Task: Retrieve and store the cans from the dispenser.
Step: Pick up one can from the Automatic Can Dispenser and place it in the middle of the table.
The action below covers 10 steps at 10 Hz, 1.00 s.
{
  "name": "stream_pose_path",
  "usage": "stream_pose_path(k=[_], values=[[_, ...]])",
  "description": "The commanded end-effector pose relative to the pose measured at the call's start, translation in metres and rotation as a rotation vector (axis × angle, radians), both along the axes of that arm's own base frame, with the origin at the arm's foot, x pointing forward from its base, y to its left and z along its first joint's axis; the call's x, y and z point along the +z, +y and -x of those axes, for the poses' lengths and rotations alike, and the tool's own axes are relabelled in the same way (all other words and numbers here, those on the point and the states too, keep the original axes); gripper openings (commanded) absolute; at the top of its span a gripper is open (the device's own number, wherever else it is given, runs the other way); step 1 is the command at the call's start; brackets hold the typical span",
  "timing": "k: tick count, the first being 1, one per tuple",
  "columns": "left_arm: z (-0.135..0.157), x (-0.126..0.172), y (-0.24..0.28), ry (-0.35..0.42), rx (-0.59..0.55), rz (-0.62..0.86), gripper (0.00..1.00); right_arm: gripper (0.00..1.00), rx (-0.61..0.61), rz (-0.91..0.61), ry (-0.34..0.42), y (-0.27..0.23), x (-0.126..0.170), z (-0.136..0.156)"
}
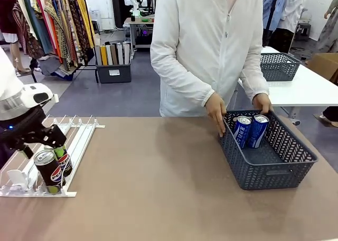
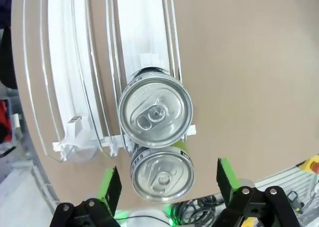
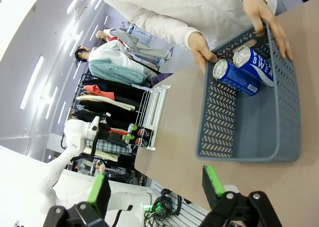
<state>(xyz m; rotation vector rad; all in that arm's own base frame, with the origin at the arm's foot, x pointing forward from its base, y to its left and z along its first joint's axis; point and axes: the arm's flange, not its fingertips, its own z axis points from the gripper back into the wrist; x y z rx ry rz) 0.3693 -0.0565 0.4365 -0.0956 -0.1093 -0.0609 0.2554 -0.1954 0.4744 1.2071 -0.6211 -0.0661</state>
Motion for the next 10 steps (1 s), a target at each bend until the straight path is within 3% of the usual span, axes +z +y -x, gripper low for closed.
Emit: stream_pose_path(k=[1,8,9,10], values=[[0.000,-0.016,-0.006,0.038,0.025,-0.031,1.00,1.00,-0.006,-0.015,-0.032,0.000,0.002,-0.003],[-0.003,-0.027,-0.004,0.067,0.060,-0.059,1.00,1.00,-0.006,-0.015,-0.032,0.000,0.002,-0.003],[-0.004,-0.028,-0.005,0.052,0.064,-0.067,0.66,1.00,-0.006,-0.015,-0.032,0.000,0.002,-0.003],[-0.004,-0.027,-0.005,0.049,0.064,-0.071,0.08,1.00,-0.006,-0.015,-0.032,0.000,0.002,-0.003]])
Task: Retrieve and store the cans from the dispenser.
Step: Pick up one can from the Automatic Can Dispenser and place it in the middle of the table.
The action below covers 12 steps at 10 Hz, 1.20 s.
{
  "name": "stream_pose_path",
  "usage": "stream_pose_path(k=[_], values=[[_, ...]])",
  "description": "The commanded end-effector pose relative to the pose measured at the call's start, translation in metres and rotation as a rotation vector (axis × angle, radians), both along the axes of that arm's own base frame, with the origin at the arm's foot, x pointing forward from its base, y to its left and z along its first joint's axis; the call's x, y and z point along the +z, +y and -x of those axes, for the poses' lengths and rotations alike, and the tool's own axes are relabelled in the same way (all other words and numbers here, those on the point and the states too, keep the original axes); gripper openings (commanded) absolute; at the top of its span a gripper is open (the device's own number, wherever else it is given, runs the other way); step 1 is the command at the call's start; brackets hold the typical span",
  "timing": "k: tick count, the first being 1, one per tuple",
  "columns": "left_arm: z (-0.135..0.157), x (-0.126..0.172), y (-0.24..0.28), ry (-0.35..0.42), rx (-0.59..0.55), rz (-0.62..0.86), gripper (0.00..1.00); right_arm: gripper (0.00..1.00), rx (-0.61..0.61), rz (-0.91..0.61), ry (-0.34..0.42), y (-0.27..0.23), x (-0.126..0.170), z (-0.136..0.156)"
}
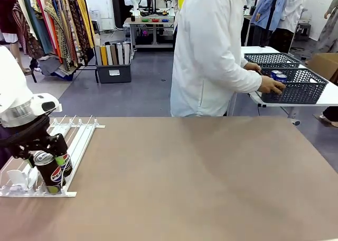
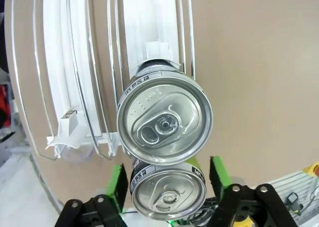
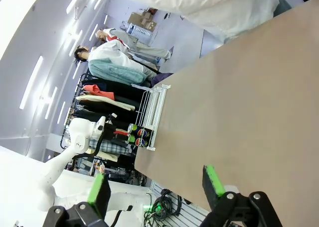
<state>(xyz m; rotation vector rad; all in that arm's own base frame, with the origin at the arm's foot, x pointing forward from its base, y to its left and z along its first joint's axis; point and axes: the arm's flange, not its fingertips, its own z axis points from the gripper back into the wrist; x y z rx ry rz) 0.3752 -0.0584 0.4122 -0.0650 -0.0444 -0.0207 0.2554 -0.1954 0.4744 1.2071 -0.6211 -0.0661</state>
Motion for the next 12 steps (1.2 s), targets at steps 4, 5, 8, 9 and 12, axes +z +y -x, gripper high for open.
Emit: stream_pose_path(k=[4,5,8,9,12], values=[[0.001,-0.002,-0.001,-0.015,0.029,-0.040,0.00,1.00,-0.006,-0.015,-0.032,0.000,0.002,-0.003],[0.002,-0.001,0.000,-0.018,0.031,-0.038,0.00,1.00,-0.006,-0.015,-0.032,0.000,0.002,-0.003],[0.007,0.018,-0.002,-0.057,0.010,-0.034,0.00,1.00,-0.006,-0.015,-0.032,0.000,0.002,-0.003],[0.011,0.046,-0.002,-0.093,-0.003,-0.034,0.00,1.00,-0.006,-0.015,-0.032,0.000,0.002,-0.003],[0.047,0.136,0.003,-0.259,-0.038,-0.054,0.00,1.00,-0.006,-0.015,-0.032,0.000,0.002,-0.003]])
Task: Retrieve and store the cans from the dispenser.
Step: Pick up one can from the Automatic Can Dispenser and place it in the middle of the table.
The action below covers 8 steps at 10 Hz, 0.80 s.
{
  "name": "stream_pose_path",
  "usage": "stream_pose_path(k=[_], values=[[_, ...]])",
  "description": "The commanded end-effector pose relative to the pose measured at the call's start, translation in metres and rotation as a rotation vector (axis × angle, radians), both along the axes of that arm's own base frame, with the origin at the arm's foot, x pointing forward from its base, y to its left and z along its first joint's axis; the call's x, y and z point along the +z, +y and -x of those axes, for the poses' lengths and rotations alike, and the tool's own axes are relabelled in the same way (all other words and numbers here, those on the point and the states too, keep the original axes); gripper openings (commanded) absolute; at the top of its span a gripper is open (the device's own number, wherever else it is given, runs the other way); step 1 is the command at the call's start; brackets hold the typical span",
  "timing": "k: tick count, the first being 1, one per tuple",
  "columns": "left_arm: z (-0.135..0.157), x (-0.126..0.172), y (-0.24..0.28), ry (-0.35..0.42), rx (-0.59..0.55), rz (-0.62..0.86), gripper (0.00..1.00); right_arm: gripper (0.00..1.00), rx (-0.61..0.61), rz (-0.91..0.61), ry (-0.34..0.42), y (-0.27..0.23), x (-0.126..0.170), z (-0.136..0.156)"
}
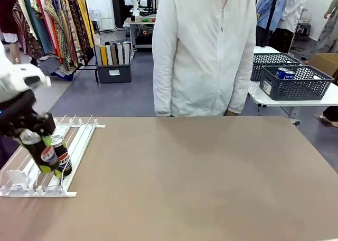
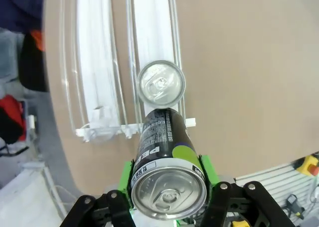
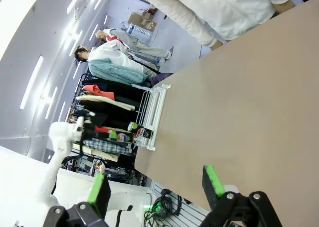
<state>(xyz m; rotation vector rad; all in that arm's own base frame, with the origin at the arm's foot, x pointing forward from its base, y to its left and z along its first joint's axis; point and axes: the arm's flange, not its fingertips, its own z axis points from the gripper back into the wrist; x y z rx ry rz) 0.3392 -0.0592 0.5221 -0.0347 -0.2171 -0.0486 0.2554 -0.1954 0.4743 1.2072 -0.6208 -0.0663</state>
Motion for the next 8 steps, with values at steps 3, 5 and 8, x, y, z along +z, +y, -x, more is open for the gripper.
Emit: stream_pose_path(k=[3,5,8], values=[[0.068,0.068,0.016,-0.235,-0.148,0.012,0.00,1.00,-0.006,-0.015,-0.033,0.000,0.002,-0.003],[0.056,0.075,0.005,-0.186,-0.099,-0.023,0.00,1.00,-0.006,-0.015,-0.033,0.000,0.002,-0.003],[0.056,0.075,0.005,-0.186,-0.099,-0.023,0.00,1.00,-0.006,-0.015,-0.033,0.000,0.002,-0.003]])
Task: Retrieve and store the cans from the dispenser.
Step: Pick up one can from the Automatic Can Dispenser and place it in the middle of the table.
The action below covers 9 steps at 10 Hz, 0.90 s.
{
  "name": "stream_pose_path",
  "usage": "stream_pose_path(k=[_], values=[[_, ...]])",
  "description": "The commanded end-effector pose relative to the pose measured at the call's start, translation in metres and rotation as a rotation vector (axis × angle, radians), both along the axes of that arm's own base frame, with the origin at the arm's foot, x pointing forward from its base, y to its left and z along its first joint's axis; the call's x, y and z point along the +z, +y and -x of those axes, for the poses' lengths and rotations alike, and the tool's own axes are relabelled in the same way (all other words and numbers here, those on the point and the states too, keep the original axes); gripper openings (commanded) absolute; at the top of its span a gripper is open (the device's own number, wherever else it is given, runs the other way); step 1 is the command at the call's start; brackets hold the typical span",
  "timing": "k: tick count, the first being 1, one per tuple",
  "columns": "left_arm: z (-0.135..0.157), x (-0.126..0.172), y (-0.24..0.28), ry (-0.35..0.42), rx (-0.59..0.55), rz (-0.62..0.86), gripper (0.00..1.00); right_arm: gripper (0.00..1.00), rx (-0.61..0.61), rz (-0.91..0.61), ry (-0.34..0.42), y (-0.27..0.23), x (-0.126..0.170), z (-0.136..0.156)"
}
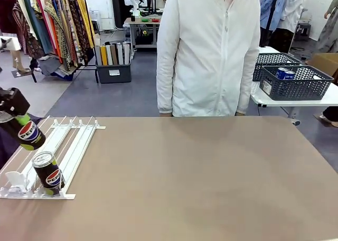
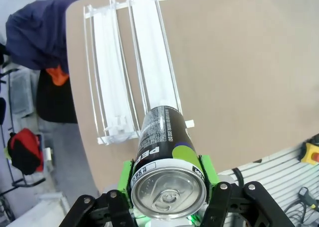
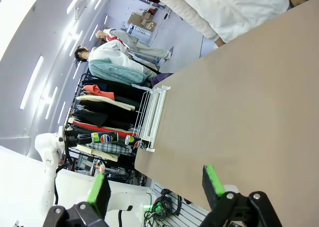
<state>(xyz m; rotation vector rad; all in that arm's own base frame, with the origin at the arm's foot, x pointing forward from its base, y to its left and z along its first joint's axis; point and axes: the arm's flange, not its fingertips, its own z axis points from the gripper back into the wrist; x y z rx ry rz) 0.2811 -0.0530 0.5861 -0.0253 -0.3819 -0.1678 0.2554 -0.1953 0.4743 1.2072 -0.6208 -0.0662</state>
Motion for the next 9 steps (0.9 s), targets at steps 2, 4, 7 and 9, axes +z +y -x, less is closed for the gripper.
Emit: stream_pose_path(k=[2,4,7,9], values=[[-0.002,0.011,-0.001,-0.019,0.015,-0.003,0.00,1.00,-0.006,-0.015,-0.033,0.000,0.002,-0.003],[-0.003,0.000,-0.001,0.006,0.000,-0.001,0.00,1.00,-0.006,-0.015,-0.033,0.000,0.002,-0.003],[-0.066,0.015,-0.076,-0.024,-0.198,0.088,0.00,1.00,-0.006,-0.015,-0.033,0.000,0.002,-0.003],[-0.109,-0.004,-0.178,0.059,-0.353,0.060,0.00,1.00,-0.006,-0.015,-0.033,0.000,0.002,-0.003]])
